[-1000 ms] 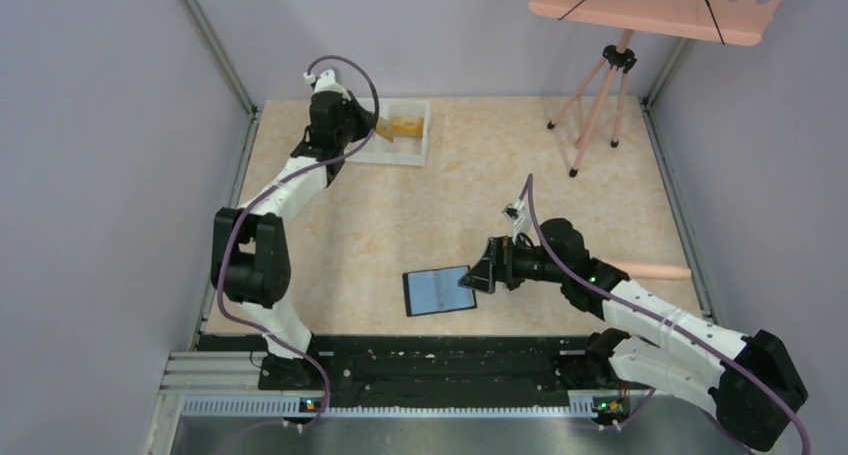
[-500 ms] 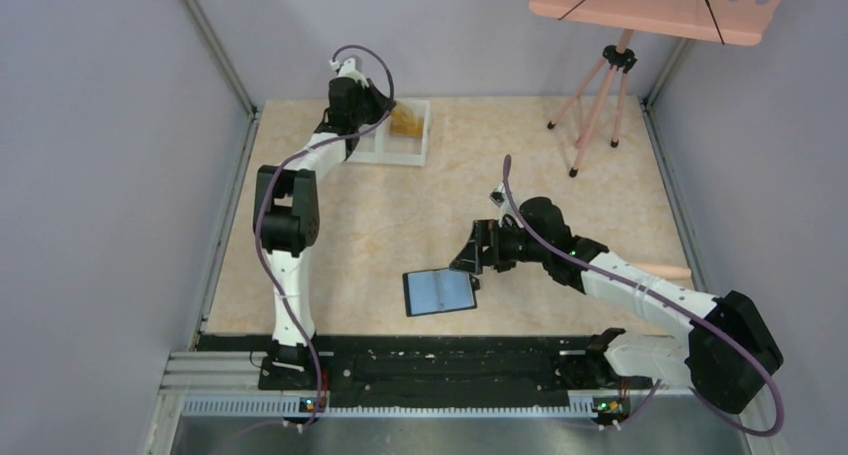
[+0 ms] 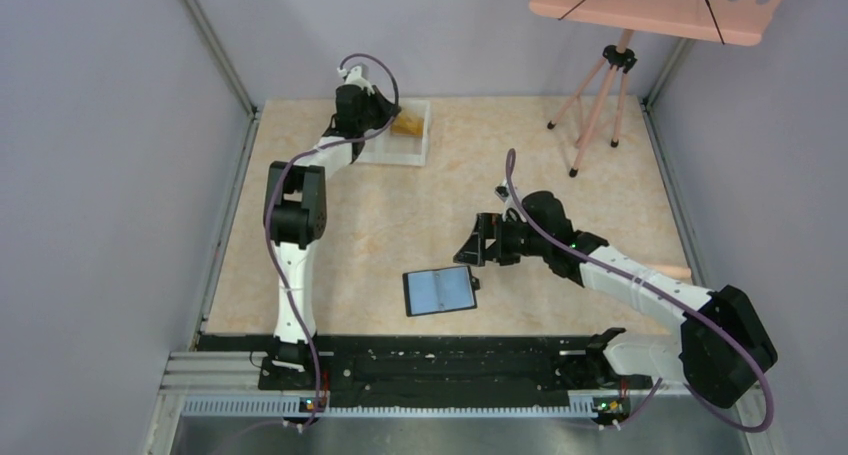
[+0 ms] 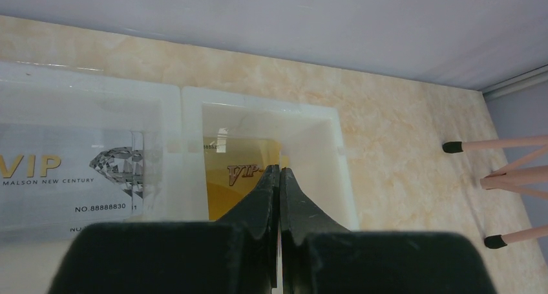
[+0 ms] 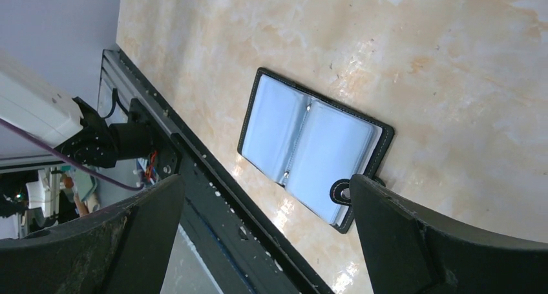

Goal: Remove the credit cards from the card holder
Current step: Place the credit card in the storage box.

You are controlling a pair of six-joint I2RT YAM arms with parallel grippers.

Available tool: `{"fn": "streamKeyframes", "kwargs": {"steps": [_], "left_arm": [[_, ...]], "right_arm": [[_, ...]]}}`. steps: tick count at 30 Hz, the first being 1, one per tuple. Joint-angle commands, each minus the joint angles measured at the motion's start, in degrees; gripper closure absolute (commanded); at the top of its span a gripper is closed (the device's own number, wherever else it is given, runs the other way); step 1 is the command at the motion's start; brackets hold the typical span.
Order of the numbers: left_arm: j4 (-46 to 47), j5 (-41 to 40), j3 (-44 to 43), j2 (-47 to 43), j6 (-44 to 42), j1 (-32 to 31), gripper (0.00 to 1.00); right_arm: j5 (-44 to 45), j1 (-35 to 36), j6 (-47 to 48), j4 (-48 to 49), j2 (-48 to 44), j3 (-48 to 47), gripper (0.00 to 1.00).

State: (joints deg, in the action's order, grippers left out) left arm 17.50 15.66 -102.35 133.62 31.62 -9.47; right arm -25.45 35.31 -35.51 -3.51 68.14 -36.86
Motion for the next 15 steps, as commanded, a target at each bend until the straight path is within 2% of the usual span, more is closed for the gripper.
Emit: {"fn": "streamKeyframes", "kwargs": {"steps": [1, 15], "left_arm": [[5.76, 0.85, -2.42, 1.12, 0.61, 0.21, 1.0], [7.79, -0.74, -3.61, 3.26, 0.54, -0.67, 1.0]], "right_arm": [[0.23, -1.27, 0.68, 0.58, -1.36, -1.59, 0.02], [0.23, -2.91, 0.83, -0.24, -3.57, -0.62, 0.02]]}}
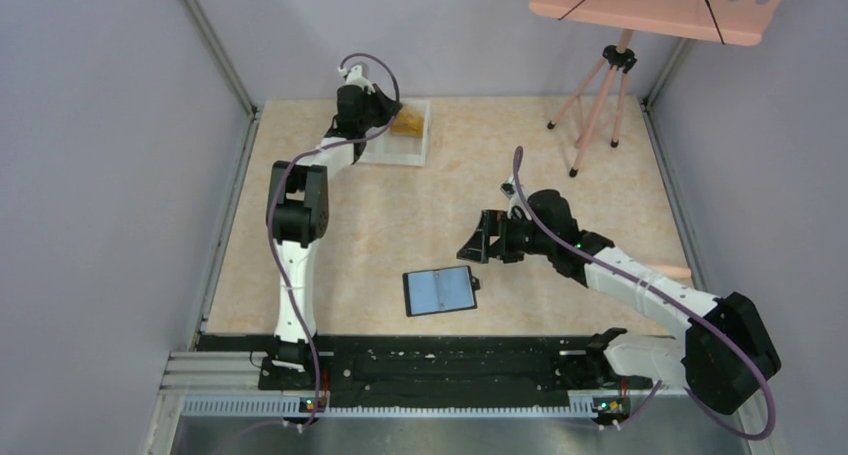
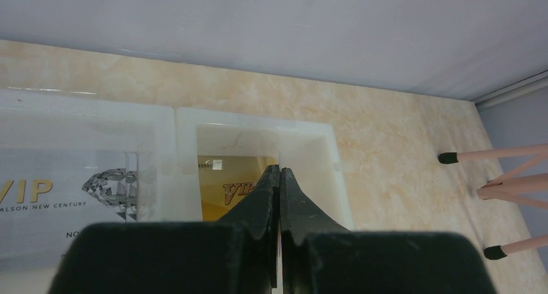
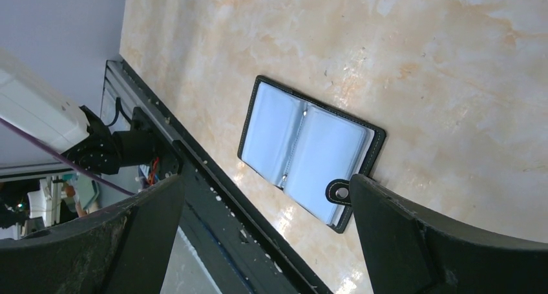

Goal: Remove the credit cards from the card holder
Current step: Place the credit card in the storage box.

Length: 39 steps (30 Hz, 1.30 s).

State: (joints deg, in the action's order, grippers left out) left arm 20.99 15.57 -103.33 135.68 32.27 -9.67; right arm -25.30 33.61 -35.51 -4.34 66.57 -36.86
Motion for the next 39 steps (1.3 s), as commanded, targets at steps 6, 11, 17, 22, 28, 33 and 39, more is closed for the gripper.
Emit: {"fn": "streamKeyframes", "kwargs": {"steps": [6, 11, 17, 22, 28, 33, 39], "left_arm": [[5.83, -1.96, -2.81, 2.17, 0.5, -0.7, 1.0], [6.4, -2.71, -3.34, 2.77, 0.97, -0.78, 1.0], [6.19, -2.77, -4.52, 4.04, 1.41, -1.05, 1.0], [6.34, -3.09, -4.89, 4.5, 1.55, -1.14, 0.99], [6.25, -3.22, -5.22, 4.6, 1.18, -1.14, 0.95], [5.84, -3.52, -5.94, 4.51, 0.56, -1.14, 0.91], [5.38, -3.44, -6.85, 4.27, 0.65, -1.14, 0.81]], "right_arm": [[-0.19, -1.98, 1.49, -0.19, -2.61, -0.67, 0.02], [-0.79, -3.05, 1.67, -0.32, -2.96, -0.58, 0.02], [-1.46, -3.79, 1.95, -0.4, -2.94, -0.61, 0.02], [-1.76, -4.22, 2.0, -0.39, -3.09, -0.42, 0.02], [-2.29, -4.77, 2.24, -0.3, -2.89, -0.84, 0.02], [-2.54, -5.03, 2.29, -0.28, -2.6, -1.06, 0.02], [-2.98, -5.31, 2.26, -0.29, -2.62, -1.2, 0.02]]}}
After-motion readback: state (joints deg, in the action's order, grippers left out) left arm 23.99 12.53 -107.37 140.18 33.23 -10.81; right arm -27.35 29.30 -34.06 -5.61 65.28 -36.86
